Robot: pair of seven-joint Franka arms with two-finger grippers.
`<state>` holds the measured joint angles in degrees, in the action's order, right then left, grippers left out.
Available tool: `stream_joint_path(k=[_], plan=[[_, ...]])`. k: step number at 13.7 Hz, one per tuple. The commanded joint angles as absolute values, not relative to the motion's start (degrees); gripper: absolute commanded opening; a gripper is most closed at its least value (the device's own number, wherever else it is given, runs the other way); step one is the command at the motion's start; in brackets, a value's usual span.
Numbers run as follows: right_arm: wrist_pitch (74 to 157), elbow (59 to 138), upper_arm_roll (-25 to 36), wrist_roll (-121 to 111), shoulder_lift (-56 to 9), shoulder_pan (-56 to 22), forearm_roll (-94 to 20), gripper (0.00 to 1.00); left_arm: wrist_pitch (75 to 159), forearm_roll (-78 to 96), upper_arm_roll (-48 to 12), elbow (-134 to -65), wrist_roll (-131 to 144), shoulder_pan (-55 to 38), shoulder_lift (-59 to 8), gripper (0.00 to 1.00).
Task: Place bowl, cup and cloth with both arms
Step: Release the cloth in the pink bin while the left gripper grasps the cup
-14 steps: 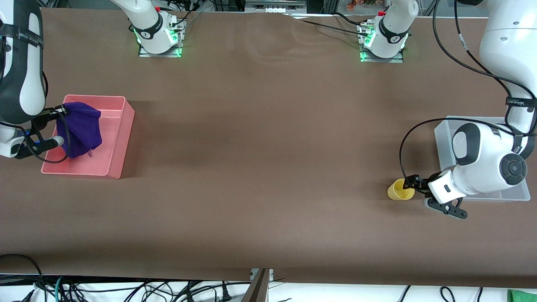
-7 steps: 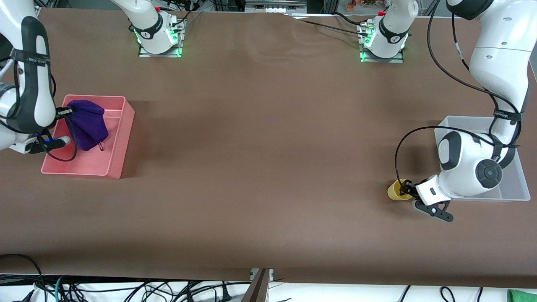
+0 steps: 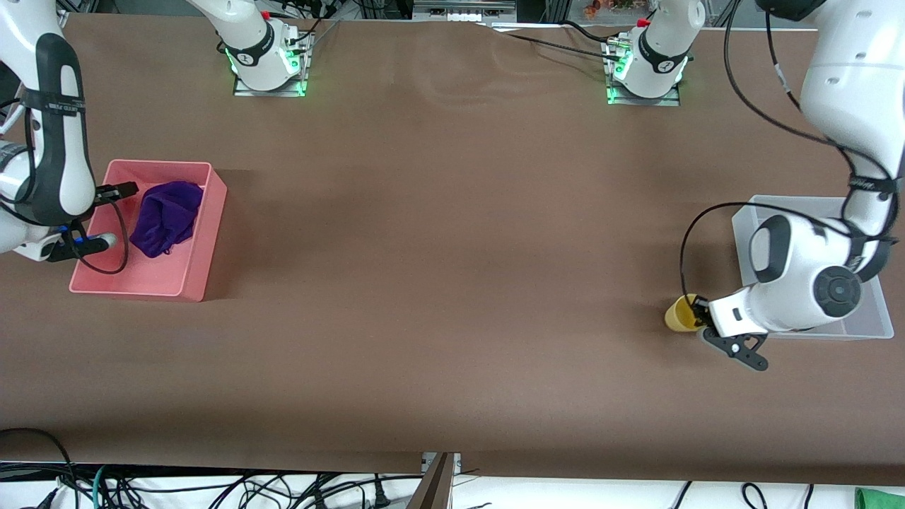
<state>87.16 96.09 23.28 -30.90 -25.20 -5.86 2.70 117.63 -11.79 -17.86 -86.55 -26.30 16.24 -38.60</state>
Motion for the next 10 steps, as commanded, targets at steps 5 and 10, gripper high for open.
stream_joint_path(k=[5, 10], plan=[[80.7, 83.6, 12.2, -23.2, -19.1, -6.0, 1.8, 1.00, 100.5, -16.7, -15.2, -87.5, -54.0, 23.9, -27.8, 0.00], [80.1, 77.2, 3.9, -12.8, -16.7, -5.8, 0.2, 1.00, 110.0, -19.2, -15.4, -94.5, -67.2, 33.6, -29.5, 0.00]])
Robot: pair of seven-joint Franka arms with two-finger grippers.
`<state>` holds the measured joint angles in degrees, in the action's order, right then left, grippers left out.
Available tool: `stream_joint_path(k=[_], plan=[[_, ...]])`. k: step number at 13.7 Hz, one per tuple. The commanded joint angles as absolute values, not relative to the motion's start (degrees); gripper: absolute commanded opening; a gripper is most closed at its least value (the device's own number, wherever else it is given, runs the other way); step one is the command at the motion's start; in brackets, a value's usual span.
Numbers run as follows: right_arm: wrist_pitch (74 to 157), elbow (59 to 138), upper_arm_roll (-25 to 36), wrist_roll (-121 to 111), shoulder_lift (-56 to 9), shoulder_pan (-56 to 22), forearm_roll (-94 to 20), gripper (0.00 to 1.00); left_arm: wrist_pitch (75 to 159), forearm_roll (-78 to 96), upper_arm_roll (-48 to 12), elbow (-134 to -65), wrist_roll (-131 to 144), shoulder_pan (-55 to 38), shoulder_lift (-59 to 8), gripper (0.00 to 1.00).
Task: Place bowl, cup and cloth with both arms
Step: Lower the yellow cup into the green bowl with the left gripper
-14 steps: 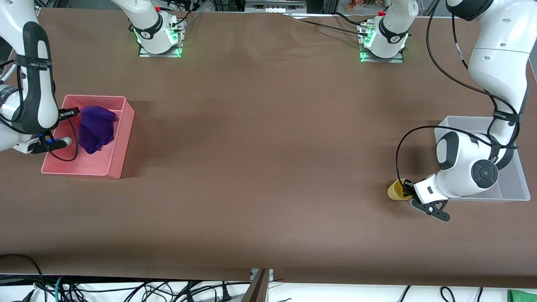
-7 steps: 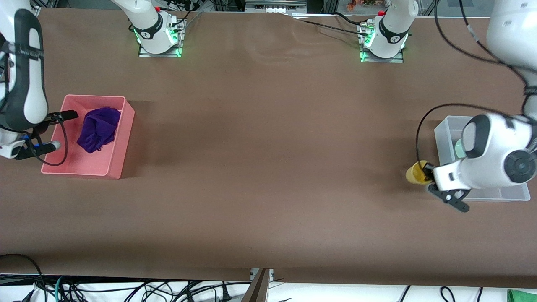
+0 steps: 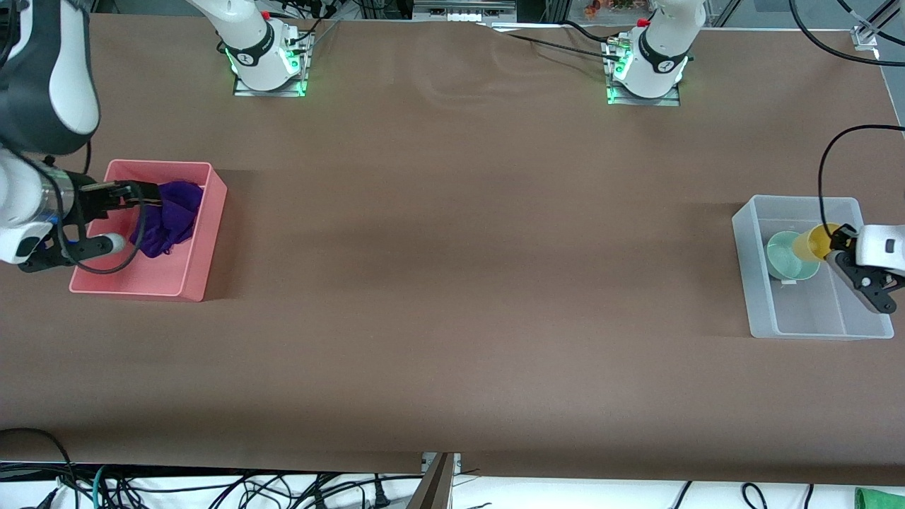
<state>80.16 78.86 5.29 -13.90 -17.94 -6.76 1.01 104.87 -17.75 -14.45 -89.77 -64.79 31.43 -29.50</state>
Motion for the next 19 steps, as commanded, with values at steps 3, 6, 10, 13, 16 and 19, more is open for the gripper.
stream_joint_path(k=[3, 6, 10, 13, 16, 19], plan=[[81.6, 73.8, 2.9, -12.8, -13.6, -5.5, 0.6, 1.00, 115.2, -19.8, -15.9, -98.4, -67.5, 34.5, -28.7, 0.32], [86.8, 74.5, 3.0, -12.5, -12.0, -5.0, 0.2, 1.00, 118.2, -20.7, -16.1, -97.8, -73.8, 34.7, -28.4, 1.00], [89.2, 78.5, 3.0, -12.4, -8.7, -4.7, 0.1, 1.00, 112.3, -19.0, -20.7, -96.2, -71.9, 34.1, -23.0, 1.00], [86.7, 81.4, 2.7, -8.3, -6.5, -4.0, 0.0, 1.00, 99.9, -15.2, -26.3, -90.7, -57.9, 34.0, -21.5, 1.00], [85.5, 81.7, 2.2, -5.7, -6.7, -4.0, 0.1, 1.00, 90.3, -15.0, -33.4, -85.3, -38.9, 34.0, -21.4, 1.00], [85.3, 80.9, 2.3, -5.6, -7.5, -4.4, 0.6, 1.00, 86.3, -10.6, -37.6, -83.2, -22.8, 34.0, -18.4, 1.00]])
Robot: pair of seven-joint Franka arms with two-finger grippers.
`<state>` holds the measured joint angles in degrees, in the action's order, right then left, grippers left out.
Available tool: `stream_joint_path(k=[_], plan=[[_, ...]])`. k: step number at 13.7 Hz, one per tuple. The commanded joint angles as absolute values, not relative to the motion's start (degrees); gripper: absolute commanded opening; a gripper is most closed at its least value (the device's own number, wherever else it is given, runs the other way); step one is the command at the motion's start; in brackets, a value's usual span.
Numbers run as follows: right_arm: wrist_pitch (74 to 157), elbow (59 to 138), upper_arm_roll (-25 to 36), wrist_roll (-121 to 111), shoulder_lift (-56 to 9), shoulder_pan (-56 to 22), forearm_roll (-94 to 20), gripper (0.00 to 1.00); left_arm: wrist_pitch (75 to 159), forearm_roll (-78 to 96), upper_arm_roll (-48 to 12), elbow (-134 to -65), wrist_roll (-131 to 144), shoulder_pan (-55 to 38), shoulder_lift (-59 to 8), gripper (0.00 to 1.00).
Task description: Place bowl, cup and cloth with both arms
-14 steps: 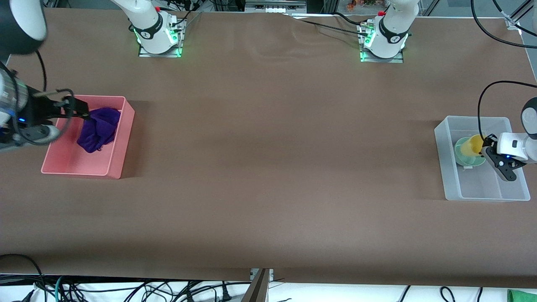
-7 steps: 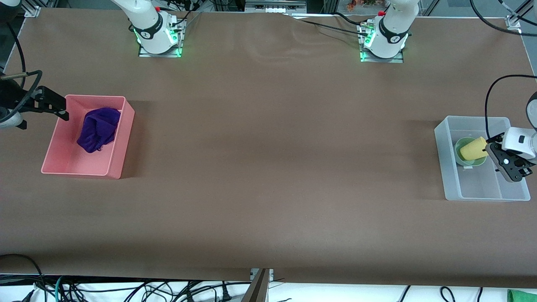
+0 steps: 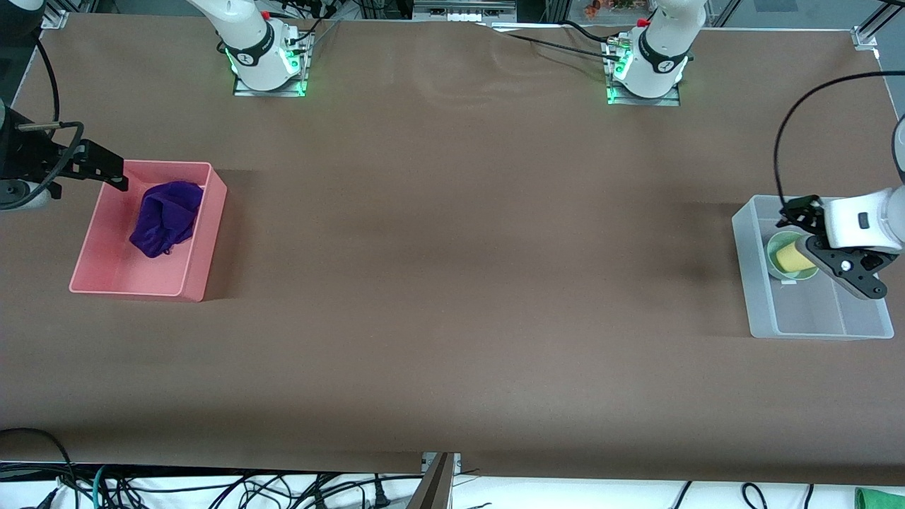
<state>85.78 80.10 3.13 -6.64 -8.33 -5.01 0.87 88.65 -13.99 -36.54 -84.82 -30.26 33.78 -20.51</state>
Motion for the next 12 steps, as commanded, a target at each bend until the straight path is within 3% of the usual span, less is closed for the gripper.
stream_joint_path(k=[1, 5, 7, 9, 12], plan=[[85.3, 80.9, 2.3, -5.6, -7.6, -4.3, 0.6, 1.00, 86.4, -9.3, -37.2, -83.8, -18.8, 32.1, -15.9, 1.00], [85.8, 80.9, 2.3, -5.6, -7.8, -4.3, 0.4, 1.00, 88.2, -2.9, -18.9, -84.0, -9.8, 13.7, -10.4, 1.00], [85.9, 80.9, 2.3, -5.5, -7.9, -4.3, 0.4, 1.00, 94.2, 1.5, -10.6, -92.5, -6.0, 7.2, -3.5, 1.00], [85.9, 80.8, 2.3, -5.5, -8.3, -4.3, 0.5, 1.00, 98.4, 1.4, -8.2, -100.6, -2.8, 2.7, 1.7, 1.00], [86.0, 80.8, 2.3, -5.6, -8.8, -4.3, 0.5, 1.00, 98.7, 1.0, -8.2, -102.7, 0.3, 1.4, 1.9, 1.00]])
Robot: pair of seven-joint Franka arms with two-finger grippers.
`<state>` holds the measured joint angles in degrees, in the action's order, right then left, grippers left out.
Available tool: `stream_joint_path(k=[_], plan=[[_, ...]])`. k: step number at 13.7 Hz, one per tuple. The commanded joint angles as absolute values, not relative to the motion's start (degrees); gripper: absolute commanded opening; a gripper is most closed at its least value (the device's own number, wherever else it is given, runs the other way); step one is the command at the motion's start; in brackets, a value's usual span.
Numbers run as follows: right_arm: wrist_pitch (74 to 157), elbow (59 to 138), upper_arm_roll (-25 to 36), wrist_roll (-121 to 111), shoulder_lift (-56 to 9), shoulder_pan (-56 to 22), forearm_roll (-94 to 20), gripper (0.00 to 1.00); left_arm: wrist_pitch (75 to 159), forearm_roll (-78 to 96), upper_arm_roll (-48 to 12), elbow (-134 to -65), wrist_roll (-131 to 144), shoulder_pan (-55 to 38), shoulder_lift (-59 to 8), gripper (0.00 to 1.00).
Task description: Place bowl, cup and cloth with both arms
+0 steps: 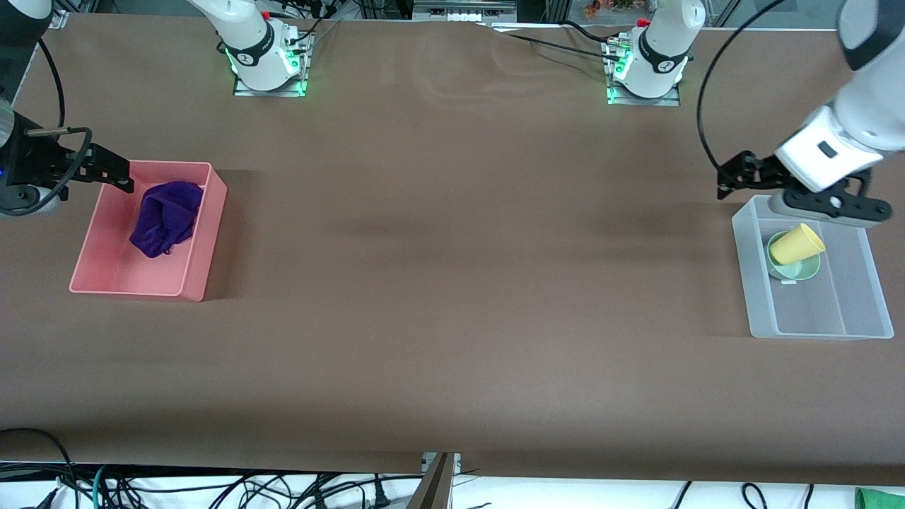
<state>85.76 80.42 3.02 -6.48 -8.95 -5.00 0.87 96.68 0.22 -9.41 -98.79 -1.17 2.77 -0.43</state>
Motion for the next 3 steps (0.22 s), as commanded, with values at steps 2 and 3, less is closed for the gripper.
stream_joint_path(k=[2, 3], plan=[[86.0, 80.9, 2.2, -5.7, -8.8, -4.6, 0.6, 1.00, 99.6, 1.0, -8.2, -103.4, 0.0, 1.2, 1.8, 1.00], [86.0, 80.8, 2.2, -5.7, -8.9, -4.6, 0.6, 1.00, 99.6, 1.0, -8.2, -103.4, 0.0, 1.2, 1.8, 1.00]])
